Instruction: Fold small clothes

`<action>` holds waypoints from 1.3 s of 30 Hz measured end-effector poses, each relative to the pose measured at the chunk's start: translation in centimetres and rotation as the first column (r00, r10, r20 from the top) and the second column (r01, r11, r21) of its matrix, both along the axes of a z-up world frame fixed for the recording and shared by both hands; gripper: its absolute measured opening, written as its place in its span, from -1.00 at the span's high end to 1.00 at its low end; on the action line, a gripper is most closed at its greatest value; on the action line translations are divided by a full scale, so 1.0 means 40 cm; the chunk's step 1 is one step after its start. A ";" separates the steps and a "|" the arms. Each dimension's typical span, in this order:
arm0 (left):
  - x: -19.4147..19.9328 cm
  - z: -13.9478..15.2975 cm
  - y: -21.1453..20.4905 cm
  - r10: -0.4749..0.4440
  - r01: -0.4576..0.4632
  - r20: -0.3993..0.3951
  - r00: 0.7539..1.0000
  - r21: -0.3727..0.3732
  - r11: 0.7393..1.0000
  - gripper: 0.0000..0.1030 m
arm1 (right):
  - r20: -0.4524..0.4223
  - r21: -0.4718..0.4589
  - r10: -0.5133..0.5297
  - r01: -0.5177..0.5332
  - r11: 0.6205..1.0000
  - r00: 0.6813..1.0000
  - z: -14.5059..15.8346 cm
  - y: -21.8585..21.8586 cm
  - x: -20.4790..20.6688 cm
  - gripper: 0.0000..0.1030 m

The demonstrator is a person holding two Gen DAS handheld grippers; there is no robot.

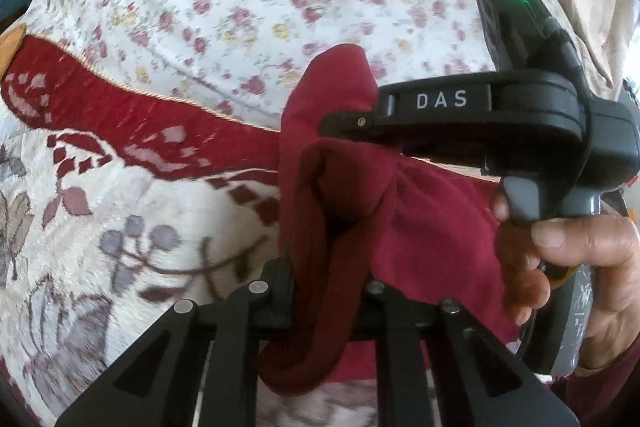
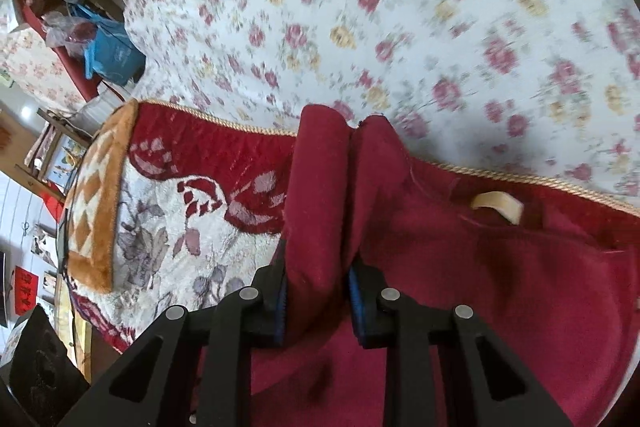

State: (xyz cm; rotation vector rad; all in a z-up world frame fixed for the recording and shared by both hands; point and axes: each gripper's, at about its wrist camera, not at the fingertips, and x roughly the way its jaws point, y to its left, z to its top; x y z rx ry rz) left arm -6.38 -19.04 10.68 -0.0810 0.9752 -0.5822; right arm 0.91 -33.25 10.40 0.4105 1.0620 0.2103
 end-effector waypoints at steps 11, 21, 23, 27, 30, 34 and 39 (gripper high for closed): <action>-0.150 0.024 -0.232 -0.126 0.122 0.046 0.991 0.090 0.988 0.72 | 0.005 -0.021 -0.082 0.082 0.996 0.997 0.027 -0.230 -0.172 0.54; -0.247 -0.025 -0.439 -0.245 0.232 0.053 0.968 0.172 0.957 0.72 | -0.019 -0.025 -0.189 0.188 0.982 0.982 -0.044 -0.426 -0.288 0.56; -0.259 -0.043 -0.464 -0.267 0.259 0.020 0.964 0.174 0.950 0.61 | -0.054 -0.043 -0.213 0.211 0.977 0.976 -0.088 -0.445 -0.290 0.56; -0.288 -0.035 -0.459 -0.347 0.349 -0.034 0.937 0.133 0.928 0.11 | -0.079 0.002 -0.271 0.272 0.962 0.959 -0.152 -0.486 -0.318 0.34; -0.304 0.014 -0.386 -0.374 0.369 0.015 0.927 0.131 0.920 -0.13 | -0.073 -0.006 -0.310 0.310 0.951 0.948 -0.113 -0.510 -0.361 0.23; -0.276 0.056 -0.265 -0.284 0.247 0.151 0.947 0.225 0.943 -0.25 | -0.020 0.040 -0.265 0.266 0.963 0.964 -0.037 -0.477 -0.433 -0.15; -0.197 0.001 -0.202 -0.163 0.122 0.134 0.978 0.274 0.954 -0.25 | -0.047 0.094 -0.201 0.205 0.974 0.978 -0.057 -0.379 -0.464 -0.50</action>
